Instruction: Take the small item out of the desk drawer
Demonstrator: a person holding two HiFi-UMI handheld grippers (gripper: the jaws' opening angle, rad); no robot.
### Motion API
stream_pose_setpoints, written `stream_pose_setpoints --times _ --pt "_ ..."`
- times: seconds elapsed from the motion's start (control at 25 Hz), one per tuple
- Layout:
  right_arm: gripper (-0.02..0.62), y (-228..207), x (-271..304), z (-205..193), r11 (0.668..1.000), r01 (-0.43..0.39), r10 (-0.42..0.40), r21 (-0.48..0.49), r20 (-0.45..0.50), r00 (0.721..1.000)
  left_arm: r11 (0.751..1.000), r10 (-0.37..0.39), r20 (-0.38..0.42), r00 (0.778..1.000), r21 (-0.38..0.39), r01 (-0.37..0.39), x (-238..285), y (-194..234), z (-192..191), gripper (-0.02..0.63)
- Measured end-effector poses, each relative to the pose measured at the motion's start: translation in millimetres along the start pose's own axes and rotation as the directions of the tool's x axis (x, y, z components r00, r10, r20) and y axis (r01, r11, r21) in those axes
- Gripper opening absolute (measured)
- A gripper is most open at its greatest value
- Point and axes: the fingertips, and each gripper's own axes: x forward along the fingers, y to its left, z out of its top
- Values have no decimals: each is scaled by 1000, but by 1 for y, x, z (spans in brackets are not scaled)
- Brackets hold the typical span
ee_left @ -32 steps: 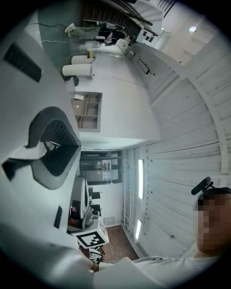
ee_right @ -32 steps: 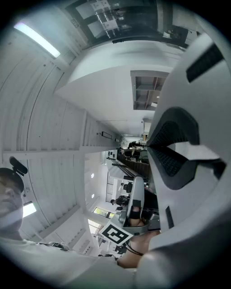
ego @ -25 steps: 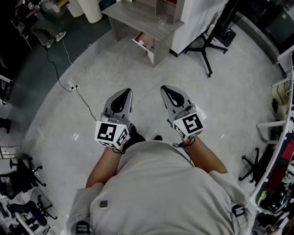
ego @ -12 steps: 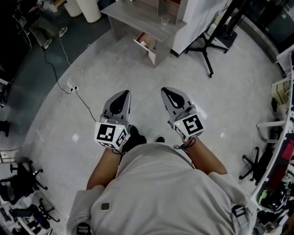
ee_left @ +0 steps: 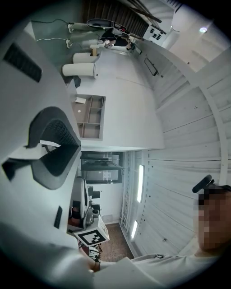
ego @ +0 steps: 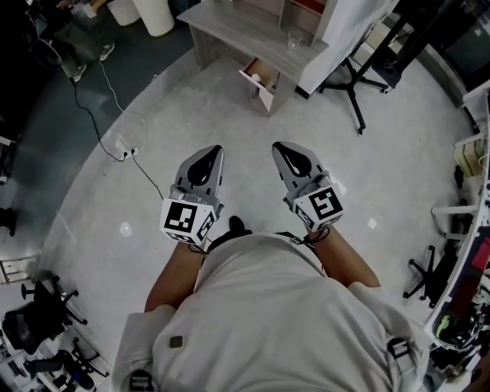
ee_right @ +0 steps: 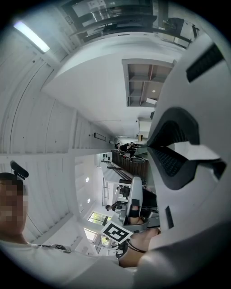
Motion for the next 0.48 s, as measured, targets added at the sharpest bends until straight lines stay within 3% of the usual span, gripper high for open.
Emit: stream_pose_setpoints --times 0.48 --pt "18 15 85 4 999 -10 11 36 -16 1000 1000 -13 -19 1000 -21 13 1 88 1 12"
